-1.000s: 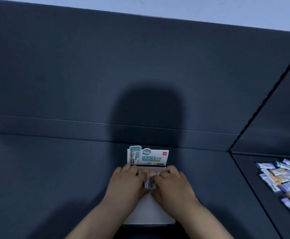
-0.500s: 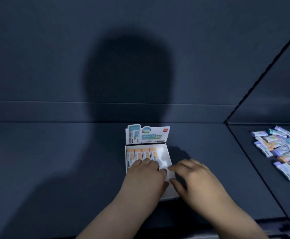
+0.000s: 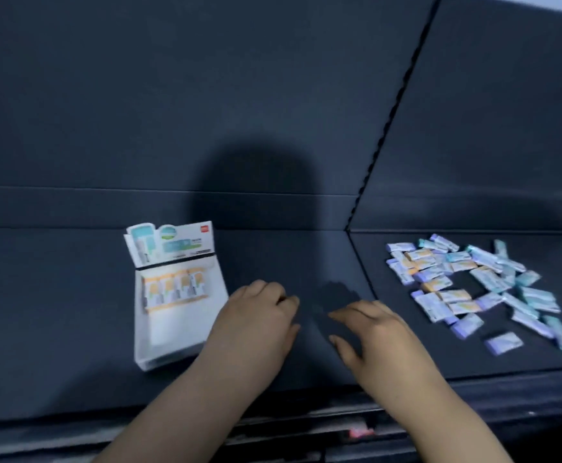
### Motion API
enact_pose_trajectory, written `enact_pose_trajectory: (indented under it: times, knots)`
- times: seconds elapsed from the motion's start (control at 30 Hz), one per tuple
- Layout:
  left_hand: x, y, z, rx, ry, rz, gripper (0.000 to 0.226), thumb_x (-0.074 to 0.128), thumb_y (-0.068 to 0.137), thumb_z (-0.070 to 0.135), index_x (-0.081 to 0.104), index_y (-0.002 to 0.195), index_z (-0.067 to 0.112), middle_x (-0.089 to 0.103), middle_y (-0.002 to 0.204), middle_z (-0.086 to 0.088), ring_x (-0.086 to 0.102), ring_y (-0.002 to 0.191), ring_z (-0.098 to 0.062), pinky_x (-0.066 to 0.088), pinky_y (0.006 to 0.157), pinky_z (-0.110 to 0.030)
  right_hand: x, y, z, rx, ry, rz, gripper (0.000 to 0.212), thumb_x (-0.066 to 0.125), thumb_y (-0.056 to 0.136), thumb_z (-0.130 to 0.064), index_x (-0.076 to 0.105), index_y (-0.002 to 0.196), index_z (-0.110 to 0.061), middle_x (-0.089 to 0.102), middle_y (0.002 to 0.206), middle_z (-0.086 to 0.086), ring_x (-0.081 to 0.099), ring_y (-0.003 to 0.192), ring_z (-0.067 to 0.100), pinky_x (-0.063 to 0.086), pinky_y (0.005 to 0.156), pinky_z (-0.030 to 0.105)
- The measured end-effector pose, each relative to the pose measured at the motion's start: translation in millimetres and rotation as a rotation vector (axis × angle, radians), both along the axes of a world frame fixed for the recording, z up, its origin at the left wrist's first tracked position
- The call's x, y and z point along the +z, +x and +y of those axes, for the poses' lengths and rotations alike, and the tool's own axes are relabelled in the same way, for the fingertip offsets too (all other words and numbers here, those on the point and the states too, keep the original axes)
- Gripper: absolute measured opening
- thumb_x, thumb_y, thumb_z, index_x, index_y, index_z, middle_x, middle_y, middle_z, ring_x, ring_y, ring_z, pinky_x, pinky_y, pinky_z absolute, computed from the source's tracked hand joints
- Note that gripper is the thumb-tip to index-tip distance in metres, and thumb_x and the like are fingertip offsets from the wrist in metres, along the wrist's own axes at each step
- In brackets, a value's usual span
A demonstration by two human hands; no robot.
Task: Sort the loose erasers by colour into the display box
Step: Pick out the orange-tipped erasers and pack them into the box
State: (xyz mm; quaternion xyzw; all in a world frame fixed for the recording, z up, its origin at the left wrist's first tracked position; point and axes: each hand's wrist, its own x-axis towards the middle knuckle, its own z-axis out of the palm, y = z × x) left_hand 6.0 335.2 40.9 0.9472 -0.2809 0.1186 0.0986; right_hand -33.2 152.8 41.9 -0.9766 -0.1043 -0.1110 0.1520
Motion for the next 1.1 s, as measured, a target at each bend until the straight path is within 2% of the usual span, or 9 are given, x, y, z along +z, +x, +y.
enact_pose_trajectory:
  times: [0.1,0.17,0.23,0.3,0.37,0.57,0.73,0.9,1.1]
  knots:
    - [3,-23,-59,-0.020,0.005,0.003,0.033,0.086,0.053,0.037,0.075,0.079,0.020,0.064,0.070,0.005,0.062,0.065,-0.016,0.051,0.059,-0.026,7,-23,-58,0.003,0.017,0.010,0.027,0.070,0.073,-0.022,0.068,0.100,-0.020,0.066,0.091,-0.003,0.062,0.086,0.021,0.053,0.076,0.034]
    - [4,-37,-98,-0.051,-0.011,0.020,0.034,0.085,0.056,0.037,0.075,0.083,0.020,0.065,0.072,0.005,0.063,0.068,-0.016,0.052,0.061,-0.027,8,-37,-97,-0.017,0.007,0.026,0.028,0.071,0.077,-0.022,0.067,0.105,-0.020,0.066,0.096,-0.003,0.060,0.092,0.019,0.052,0.080,0.035]
    - [8,-52,-139,-0.060,-0.028,0.055,0.035,0.074,0.074,0.036,0.070,0.105,0.018,0.065,0.090,0.001,0.061,0.087,-0.021,0.050,0.076,-0.031,7,-51,-134,-0.032,-0.026,0.057,0.031,0.071,0.078,-0.023,0.066,0.109,-0.020,0.065,0.101,-0.002,0.059,0.098,0.019,0.050,0.084,0.033]
    - [6,-61,-170,-0.048,-0.029,0.090,0.043,0.051,0.093,0.035,0.051,0.132,0.019,0.056,0.119,-0.001,0.048,0.113,-0.022,0.036,0.096,-0.032,3,-59,-164,-0.038,-0.045,0.071,0.033,0.072,0.077,-0.021,0.067,0.110,-0.018,0.066,0.101,0.000,0.059,0.099,0.021,0.049,0.083,0.031]
    - [4,-68,-190,-0.037,-0.027,0.103,0.046,0.040,0.097,0.037,0.039,0.141,0.021,0.048,0.129,0.001,0.039,0.120,-0.018,0.028,0.101,-0.028,2,-63,-184,-0.050,-0.047,0.106,0.035,0.069,0.080,-0.023,0.064,0.115,-0.018,0.064,0.106,0.000,0.056,0.103,0.020,0.047,0.087,0.030]
    - [-6,-61,-217,-0.016,0.040,0.156,0.047,0.039,0.098,0.038,0.035,0.142,0.023,0.046,0.131,0.004,0.038,0.121,-0.016,0.029,0.101,-0.026,-6,-57,-215,-0.046,-0.012,0.182,0.039,0.059,0.088,-0.029,0.056,0.126,-0.021,0.057,0.119,-0.004,0.048,0.115,0.017,0.039,0.098,0.028]
    - [-8,-35,-227,-0.033,0.076,0.214,0.045,0.039,0.097,0.038,0.039,0.139,0.023,0.047,0.130,0.004,0.039,0.120,-0.016,0.032,0.101,-0.027,-11,-44,-231,-0.103,0.021,0.178,0.032,0.066,0.081,-0.022,0.064,0.113,-0.019,0.063,0.105,-0.001,0.055,0.103,0.022,0.047,0.088,0.033]
    - [-13,2,-245,-0.090,0.083,0.215,0.038,0.040,0.097,0.034,0.047,0.133,0.022,0.048,0.129,0.003,0.040,0.120,-0.018,0.033,0.100,-0.029,-9,-25,-248,-0.197,0.043,0.191,0.027,0.066,0.082,-0.021,0.066,0.108,-0.024,0.062,0.103,-0.004,0.056,0.101,0.017,0.046,0.082,0.028]
    - [-33,29,-274,-0.147,0.123,0.229,0.027,0.047,0.094,0.017,0.058,0.119,0.022,0.053,0.116,0.002,0.044,0.110,-0.020,0.036,0.088,-0.030,-19,-7,-269,-0.224,0.066,0.208,0.032,0.069,0.078,-0.019,0.067,0.110,-0.020,0.064,0.101,-0.001,0.058,0.099,0.020,0.047,0.082,0.028]
